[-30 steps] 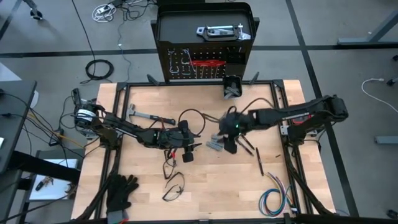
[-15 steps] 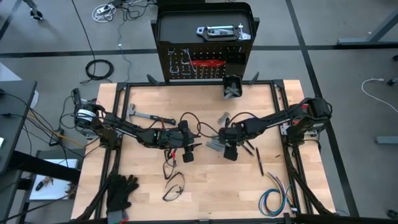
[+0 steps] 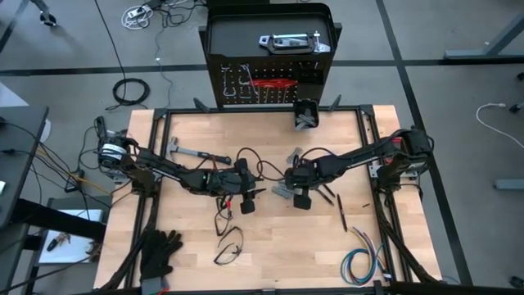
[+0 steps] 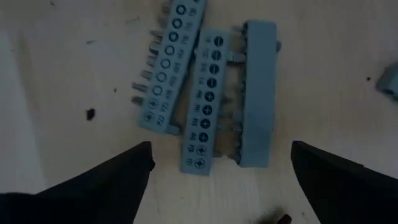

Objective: Hang tools onto peg board
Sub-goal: Put the screwdriver bits on the pegboard

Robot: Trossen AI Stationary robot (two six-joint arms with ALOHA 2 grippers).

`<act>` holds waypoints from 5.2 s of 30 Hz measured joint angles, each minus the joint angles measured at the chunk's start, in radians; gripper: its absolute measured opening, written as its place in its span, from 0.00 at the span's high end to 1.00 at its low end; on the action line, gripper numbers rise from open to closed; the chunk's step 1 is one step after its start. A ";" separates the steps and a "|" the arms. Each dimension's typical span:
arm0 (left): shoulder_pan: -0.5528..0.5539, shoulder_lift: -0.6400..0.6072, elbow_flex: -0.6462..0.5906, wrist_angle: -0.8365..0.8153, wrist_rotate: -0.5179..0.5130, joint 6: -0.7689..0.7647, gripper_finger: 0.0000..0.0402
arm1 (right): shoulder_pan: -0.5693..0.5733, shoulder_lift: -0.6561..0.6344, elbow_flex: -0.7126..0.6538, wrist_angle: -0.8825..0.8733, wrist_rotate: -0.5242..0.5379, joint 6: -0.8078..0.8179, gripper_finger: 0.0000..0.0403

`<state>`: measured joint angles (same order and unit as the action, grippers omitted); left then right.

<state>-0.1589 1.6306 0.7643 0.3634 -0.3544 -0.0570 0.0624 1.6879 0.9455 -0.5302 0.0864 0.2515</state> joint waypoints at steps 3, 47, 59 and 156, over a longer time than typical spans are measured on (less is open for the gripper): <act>0.000 0.000 0.000 0.000 0.000 0.000 0.61 | 0.000 0.050 0.001 0.022 -0.003 -0.028 0.03; -0.013 0.000 0.000 -0.017 0.000 -0.007 0.61 | -0.221 -0.285 0.115 -0.402 0.447 0.090 0.77; -0.013 0.000 0.000 -0.017 0.000 -0.005 0.61 | -0.514 -0.207 0.117 -0.182 0.431 -0.126 0.77; -0.013 -0.003 0.000 -0.099 0.164 -0.056 0.61 | -0.323 0.118 0.403 -0.374 0.072 -0.612 0.99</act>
<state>-0.1722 1.6279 0.7646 0.2641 -0.1905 -0.1132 -0.2603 1.8060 1.3483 -0.9042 0.1588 -0.3600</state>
